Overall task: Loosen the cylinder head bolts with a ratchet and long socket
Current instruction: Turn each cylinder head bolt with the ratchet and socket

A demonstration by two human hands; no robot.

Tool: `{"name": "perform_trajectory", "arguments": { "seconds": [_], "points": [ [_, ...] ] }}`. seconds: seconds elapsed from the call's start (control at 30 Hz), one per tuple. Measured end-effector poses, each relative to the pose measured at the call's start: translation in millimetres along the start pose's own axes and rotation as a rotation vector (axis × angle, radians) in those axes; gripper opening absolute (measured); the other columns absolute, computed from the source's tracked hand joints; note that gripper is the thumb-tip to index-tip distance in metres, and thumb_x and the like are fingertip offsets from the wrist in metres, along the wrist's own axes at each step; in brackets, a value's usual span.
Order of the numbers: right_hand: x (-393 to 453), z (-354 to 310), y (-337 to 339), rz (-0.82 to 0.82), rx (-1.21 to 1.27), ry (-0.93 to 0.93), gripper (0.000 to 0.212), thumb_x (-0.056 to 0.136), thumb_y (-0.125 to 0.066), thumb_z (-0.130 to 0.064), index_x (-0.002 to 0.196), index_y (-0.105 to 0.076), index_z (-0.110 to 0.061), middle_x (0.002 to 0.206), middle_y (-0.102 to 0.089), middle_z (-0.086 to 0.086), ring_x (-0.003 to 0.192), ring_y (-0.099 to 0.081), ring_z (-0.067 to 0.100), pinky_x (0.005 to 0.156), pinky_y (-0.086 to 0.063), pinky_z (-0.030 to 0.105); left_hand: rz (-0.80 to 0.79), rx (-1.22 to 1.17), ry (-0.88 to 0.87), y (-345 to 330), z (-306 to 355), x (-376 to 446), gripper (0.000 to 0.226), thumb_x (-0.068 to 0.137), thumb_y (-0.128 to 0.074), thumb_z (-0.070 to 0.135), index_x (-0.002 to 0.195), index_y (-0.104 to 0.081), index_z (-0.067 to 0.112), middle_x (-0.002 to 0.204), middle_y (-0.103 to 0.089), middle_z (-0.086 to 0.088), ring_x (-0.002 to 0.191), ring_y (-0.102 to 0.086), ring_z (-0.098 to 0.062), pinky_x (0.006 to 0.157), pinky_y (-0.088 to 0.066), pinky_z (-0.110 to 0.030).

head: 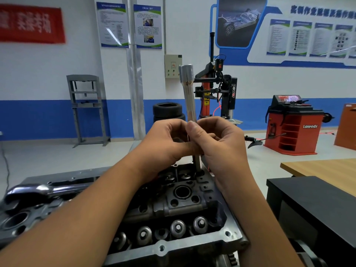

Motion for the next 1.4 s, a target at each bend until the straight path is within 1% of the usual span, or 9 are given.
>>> {"name": "perform_trajectory", "arguments": {
  "seconds": [0.33,0.5,0.6,0.7,0.83,0.97,1.1,1.2,1.4],
  "points": [
    [-1.7,-5.3,-0.8,0.059,0.032,-0.021,0.018,0.092,-0.077,-0.021,0.084,-0.074,-0.006,0.077,-0.07,0.018,0.069,-0.066,0.024,0.069,-0.061,0.052,-0.181,-0.138,0.046,0.3,5.6,-2.3,0.02,0.101,-0.063,0.007,0.118,-0.071,0.0,0.076,-0.063,-0.003,0.055,-0.05,-0.012,0.049,-0.039,-0.022],
    [-1.7,-3.5,-2.3,0.04,-0.028,0.003,0.013,0.083,-0.086,-0.024,0.081,-0.073,-0.021,0.077,-0.074,0.0,0.076,-0.073,0.027,0.071,-0.065,0.04,-0.061,0.015,-0.048,-2.9,1.5,-0.6,0.022,0.09,-0.078,0.004,0.083,-0.081,0.024,0.061,-0.067,0.006,0.048,-0.051,-0.006,0.046,-0.042,-0.019],
    [-0.2,-0.9,-0.3,0.041,-0.076,0.005,0.01,0.091,-0.079,-0.025,0.083,-0.074,-0.021,0.078,-0.074,0.004,0.075,-0.073,0.026,0.071,-0.063,0.04,-0.156,0.081,-0.025,-4.1,2.4,-0.5,0.019,0.093,-0.076,0.003,0.11,-0.079,0.012,0.091,-0.081,-0.001,0.083,-0.077,-0.011,0.074,-0.062,-0.022],
    [0.7,-1.4,0.3,0.044,-0.087,-0.002,0.013,0.097,-0.071,-0.024,0.087,-0.073,-0.017,0.081,-0.073,0.009,0.07,-0.069,0.015,0.067,-0.061,0.031,-0.253,0.148,0.018,-6.1,5.4,-1.5,0.029,0.096,-0.071,-0.001,0.124,-0.071,0.006,0.111,-0.08,-0.008,0.107,-0.076,-0.017,0.093,-0.06,-0.027],
    [0.9,-1.6,-4.0,-0.016,-0.065,-0.04,0.025,0.093,-0.062,-0.037,0.087,-0.076,-0.016,0.078,-0.074,0.003,0.077,-0.071,0.018,0.074,-0.061,0.041,-0.178,0.198,0.012,-5.2,4.5,-1.1,0.022,0.09,-0.079,0.0,0.111,-0.075,0.003,0.101,-0.081,-0.01,0.1,-0.077,-0.024,0.089,-0.062,-0.033],
    [-0.7,0.5,-4.9,-0.047,-0.102,-0.043,0.021,0.081,-0.075,-0.045,0.085,-0.077,-0.024,0.074,-0.071,0.01,0.069,-0.069,0.023,0.072,-0.062,0.047,-0.164,0.228,0.0,-2.3,2.0,0.3,0.023,0.083,-0.087,0.008,0.095,-0.077,0.025,0.088,-0.081,0.006,0.087,-0.077,-0.007,0.075,-0.059,-0.018],
    [0.8,0.3,-3.0,0.006,-0.019,-0.042,0.024,0.087,-0.071,-0.039,0.082,-0.075,-0.016,0.071,-0.07,0.004,0.066,-0.064,0.012,0.063,-0.058,0.03,-0.262,0.346,0.034,-3.7,-0.7,2.6,0.022,0.085,-0.086,0.008,0.105,-0.079,0.011,0.095,-0.08,-0.004,0.094,-0.077,-0.019,0.088,-0.062,-0.035],
    [0.9,-0.1,-3.6,-0.019,-0.028,-0.056,0.026,0.093,-0.068,-0.036,0.082,-0.073,-0.012,0.073,-0.068,0.011,0.069,-0.063,0.015,0.068,-0.058,0.041,-0.239,0.373,0.042,-3.3,-1.2,2.5,0.02,0.085,-0.085,0.007,0.104,-0.077,0.008,0.098,-0.078,-0.01,0.097,-0.076,-0.03,0.091,-0.059,-0.053],
    [-1.3,-2.6,2.9,0.119,-0.1,-0.007,0.016,0.088,-0.082,-0.032,0.081,-0.074,-0.02,0.073,-0.074,0.002,0.065,-0.071,0.017,0.059,-0.061,0.031,-0.22,0.336,0.059,-6.1,0.5,1.2,0.017,0.091,-0.082,0.017,0.107,-0.079,0.013,0.098,-0.08,-0.003,0.099,-0.076,-0.02,0.095,-0.06,-0.046]
  ]
}}
Point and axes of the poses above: each hand's wrist, its own x-axis towards the middle knuckle, its own y-axis out of the back of the hand, z = x × y, the point moved 1 cm from there along x, towards the middle knuckle
